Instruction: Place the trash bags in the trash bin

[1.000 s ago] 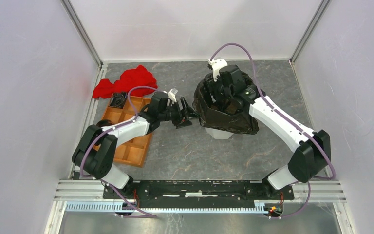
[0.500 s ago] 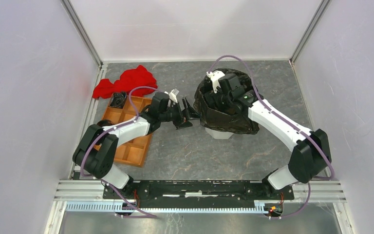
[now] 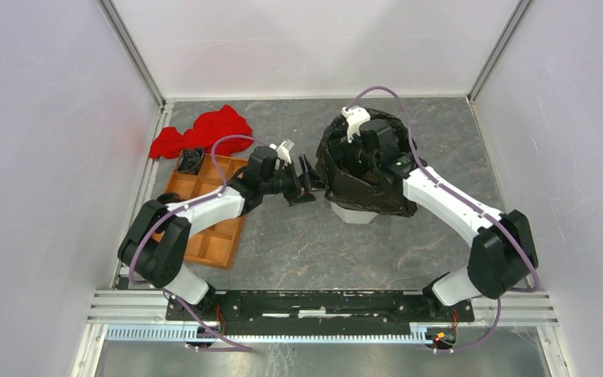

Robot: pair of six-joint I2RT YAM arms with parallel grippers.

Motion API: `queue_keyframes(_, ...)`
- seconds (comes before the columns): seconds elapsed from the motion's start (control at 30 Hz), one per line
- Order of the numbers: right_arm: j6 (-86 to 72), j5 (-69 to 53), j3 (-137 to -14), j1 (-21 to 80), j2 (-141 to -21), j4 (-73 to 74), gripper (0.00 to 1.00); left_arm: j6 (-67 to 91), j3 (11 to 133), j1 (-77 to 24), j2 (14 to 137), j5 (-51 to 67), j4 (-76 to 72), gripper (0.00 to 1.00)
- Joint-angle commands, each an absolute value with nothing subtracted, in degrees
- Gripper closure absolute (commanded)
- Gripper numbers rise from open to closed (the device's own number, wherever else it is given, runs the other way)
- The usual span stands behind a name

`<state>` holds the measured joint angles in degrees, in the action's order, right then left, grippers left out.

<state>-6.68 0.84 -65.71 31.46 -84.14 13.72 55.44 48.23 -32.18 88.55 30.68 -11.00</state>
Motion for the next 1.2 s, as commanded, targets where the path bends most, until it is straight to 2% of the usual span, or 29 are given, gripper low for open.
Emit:
queue_keyframes(0.0, -8.3, 1.6, -64.5, 30.6, -89.1, 12.0, 0.02, 56.8, 51.4, -34.4, 90.0, 30.2, -14.2, 0.05)
queue_keyframes(0.13, -7.8, 7.9, -70.3, 30.6, -91.5, 18.5, 0.02, 57.0, 53.0, -35.7, 91.8, 29.6, -14.6, 0.05)
queue_keyframes(0.37, -6.7, 7.5, -73.2, 30.6, -89.4, 21.5, 0.02, 56.5, 52.9, -35.9, 92.4, 27.9, -14.2, 0.04)
queue_keyframes(0.8, -4.0, 11.7, -78.3, 29.8, -84.6, 30.1, 0.02, 45.8, 44.1, -33.2, 79.0, 18.4, -1.3, 0.01)
queue_keyframes(1.03, -3.1, 11.1, -82.3, 29.8, -82.1, 33.3, 0.02, 43.0, 42.7, -26.8, 71.1, 18.8, 4.8, 0.00)
queue_keyframes(1.17, -3.2, 11.3, -83.9, 29.9, -78.5, 33.7, 0.02, 44.2, 44.9, -20.5, 71.5, 22.0, 3.6, 0.00)
